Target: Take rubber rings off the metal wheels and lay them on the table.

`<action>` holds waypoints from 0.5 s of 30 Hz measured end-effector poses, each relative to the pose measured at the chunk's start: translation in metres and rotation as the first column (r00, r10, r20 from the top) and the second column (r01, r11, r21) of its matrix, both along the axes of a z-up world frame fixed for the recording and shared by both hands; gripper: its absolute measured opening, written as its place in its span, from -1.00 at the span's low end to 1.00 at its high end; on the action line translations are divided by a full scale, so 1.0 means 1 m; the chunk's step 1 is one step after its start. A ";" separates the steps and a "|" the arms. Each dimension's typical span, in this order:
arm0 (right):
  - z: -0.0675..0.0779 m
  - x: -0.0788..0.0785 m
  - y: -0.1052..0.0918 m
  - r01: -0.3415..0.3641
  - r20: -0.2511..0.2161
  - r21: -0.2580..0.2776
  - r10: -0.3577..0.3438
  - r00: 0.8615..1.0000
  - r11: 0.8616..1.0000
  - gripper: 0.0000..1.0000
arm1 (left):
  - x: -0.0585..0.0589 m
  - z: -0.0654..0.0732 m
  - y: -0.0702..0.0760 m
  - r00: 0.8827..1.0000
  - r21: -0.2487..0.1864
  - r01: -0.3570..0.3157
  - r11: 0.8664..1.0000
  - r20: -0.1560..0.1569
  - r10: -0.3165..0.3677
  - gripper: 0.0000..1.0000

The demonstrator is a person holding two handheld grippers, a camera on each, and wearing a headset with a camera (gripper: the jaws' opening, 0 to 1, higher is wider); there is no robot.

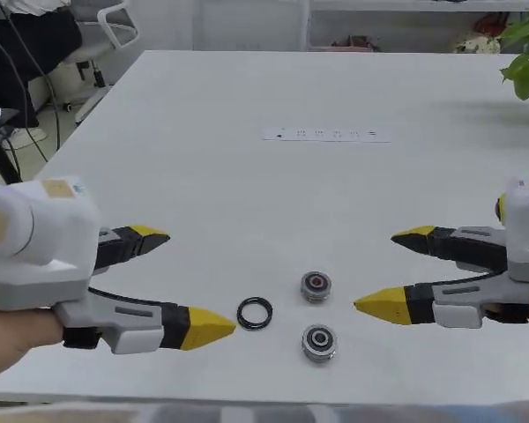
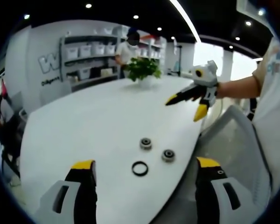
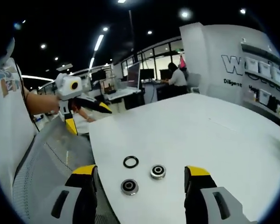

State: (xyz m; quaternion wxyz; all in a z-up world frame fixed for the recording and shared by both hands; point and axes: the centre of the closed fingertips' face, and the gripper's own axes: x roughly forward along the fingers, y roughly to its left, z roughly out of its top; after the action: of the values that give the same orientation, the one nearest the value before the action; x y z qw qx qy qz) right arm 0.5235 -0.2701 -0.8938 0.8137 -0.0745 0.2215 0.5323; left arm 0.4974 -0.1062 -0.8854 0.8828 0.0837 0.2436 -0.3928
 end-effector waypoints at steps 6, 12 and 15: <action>-0.004 -0.011 -0.013 0.027 0.032 -0.051 -0.026 0.999 0.998 0.54 | -0.009 0.000 -0.003 0.999 0.040 0.013 0.999 0.031 -0.014 0.81; -0.010 -0.022 -0.025 0.076 0.046 -0.082 -0.073 0.996 0.994 0.57 | -0.017 0.001 -0.005 0.999 0.034 -0.008 0.999 0.032 0.007 0.86; -0.010 -0.022 -0.029 0.108 0.055 -0.093 -0.104 0.993 0.990 0.58 | -0.020 0.000 -0.004 0.999 0.043 -0.027 0.999 0.037 0.025 0.85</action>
State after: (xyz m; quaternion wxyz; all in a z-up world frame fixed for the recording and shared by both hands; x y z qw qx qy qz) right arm 0.5012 -0.2996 -0.9042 0.8416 -0.1146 0.2300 0.4751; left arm 0.4772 -0.1100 -0.8856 0.8901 0.1068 0.2372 -0.3743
